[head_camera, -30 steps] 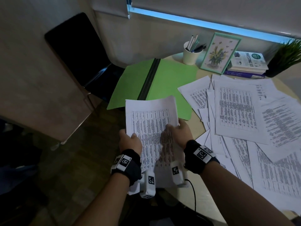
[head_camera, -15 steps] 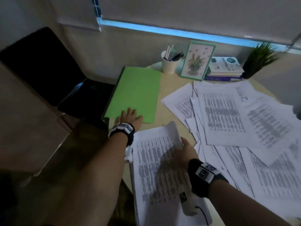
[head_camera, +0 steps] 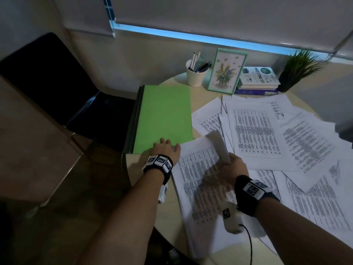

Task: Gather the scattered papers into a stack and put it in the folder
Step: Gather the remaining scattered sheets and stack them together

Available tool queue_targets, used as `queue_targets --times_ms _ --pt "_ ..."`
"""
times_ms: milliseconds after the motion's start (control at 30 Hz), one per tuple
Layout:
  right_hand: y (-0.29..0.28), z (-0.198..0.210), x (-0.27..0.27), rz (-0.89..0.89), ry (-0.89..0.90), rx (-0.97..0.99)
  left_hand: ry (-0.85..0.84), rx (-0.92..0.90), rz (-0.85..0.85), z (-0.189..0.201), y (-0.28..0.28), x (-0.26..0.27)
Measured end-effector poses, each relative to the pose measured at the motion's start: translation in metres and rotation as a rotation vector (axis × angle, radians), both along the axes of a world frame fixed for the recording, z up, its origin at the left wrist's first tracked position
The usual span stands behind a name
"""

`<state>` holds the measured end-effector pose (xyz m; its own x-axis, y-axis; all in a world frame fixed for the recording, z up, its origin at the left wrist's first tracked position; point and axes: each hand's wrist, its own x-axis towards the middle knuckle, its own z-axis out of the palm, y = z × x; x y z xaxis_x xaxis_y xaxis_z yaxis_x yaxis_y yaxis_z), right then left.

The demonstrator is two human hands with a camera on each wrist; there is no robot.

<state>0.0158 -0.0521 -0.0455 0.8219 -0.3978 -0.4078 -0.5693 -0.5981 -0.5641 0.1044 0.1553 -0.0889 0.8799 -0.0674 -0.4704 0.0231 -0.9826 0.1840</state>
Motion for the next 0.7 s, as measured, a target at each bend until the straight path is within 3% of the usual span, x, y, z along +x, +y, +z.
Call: queue_targets --times_ms 233,467,533,633,700 --pt "-0.026 0.004 -0.004 -0.007 0.006 -0.132 -0.145 -0.064 -0.035 0.002 -0.018 -0.04" --pt "-0.038 0.002 -0.007 -0.099 -0.015 -0.113 -0.12 -0.375 0.177 0.001 -0.024 -0.063" --pt "-0.039 0.002 -0.007 -0.094 -0.013 -0.1 -0.183 -0.454 0.238 0.0 -0.012 -0.061" --pt "-0.039 0.0 -0.007 -0.092 -0.018 -0.093 -0.277 -0.318 0.2 -0.011 0.015 -0.051" --pt "-0.038 -0.003 -0.007 -0.094 -0.018 -0.082 -0.161 -0.12 0.101 -0.022 0.031 -0.048"
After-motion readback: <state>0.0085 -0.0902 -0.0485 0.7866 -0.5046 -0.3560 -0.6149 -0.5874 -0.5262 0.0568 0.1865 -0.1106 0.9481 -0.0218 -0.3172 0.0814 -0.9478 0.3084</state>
